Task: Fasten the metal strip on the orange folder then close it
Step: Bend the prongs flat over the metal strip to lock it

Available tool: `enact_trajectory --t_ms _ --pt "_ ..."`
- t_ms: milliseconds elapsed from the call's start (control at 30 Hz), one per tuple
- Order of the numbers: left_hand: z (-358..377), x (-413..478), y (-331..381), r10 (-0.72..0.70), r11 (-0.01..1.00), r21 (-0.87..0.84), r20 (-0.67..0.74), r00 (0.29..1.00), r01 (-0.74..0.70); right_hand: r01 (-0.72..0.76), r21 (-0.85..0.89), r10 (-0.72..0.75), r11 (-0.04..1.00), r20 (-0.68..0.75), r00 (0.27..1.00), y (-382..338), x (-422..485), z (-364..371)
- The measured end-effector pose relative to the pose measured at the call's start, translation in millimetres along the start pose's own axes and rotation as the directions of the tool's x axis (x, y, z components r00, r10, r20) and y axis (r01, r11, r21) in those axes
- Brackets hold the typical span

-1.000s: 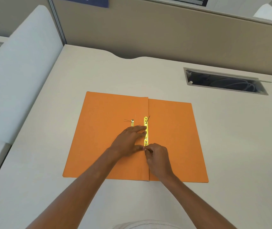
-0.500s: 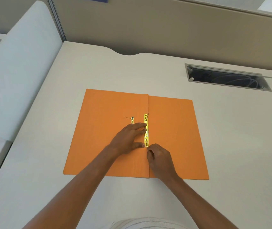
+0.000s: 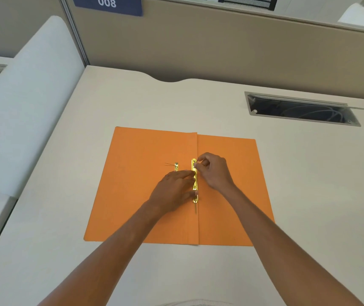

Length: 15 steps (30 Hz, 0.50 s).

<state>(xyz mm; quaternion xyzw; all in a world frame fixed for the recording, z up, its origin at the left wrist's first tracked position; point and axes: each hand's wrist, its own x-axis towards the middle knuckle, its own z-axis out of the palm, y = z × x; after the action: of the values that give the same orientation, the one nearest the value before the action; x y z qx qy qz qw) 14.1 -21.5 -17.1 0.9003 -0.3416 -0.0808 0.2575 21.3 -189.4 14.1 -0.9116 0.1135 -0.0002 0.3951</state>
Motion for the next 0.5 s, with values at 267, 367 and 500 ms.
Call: enact_trajectory --t_ms 267,367,500 --pt "2 4 5 -0.088 0.996 0.021 0.028 0.996 0.088 0.02 -0.046 -0.02 0.999 0.01 1.0 6 16 -1" --pt "2 4 5 -0.095 0.995 0.005 0.031 0.995 0.095 0.031 -0.068 -0.028 0.997 0.041 0.999 13 21 -4" --pt "3 3 4 -0.105 0.994 -0.009 0.034 0.994 0.106 0.094 -0.145 -0.082 0.985 0.083 0.993 17 26 -4"
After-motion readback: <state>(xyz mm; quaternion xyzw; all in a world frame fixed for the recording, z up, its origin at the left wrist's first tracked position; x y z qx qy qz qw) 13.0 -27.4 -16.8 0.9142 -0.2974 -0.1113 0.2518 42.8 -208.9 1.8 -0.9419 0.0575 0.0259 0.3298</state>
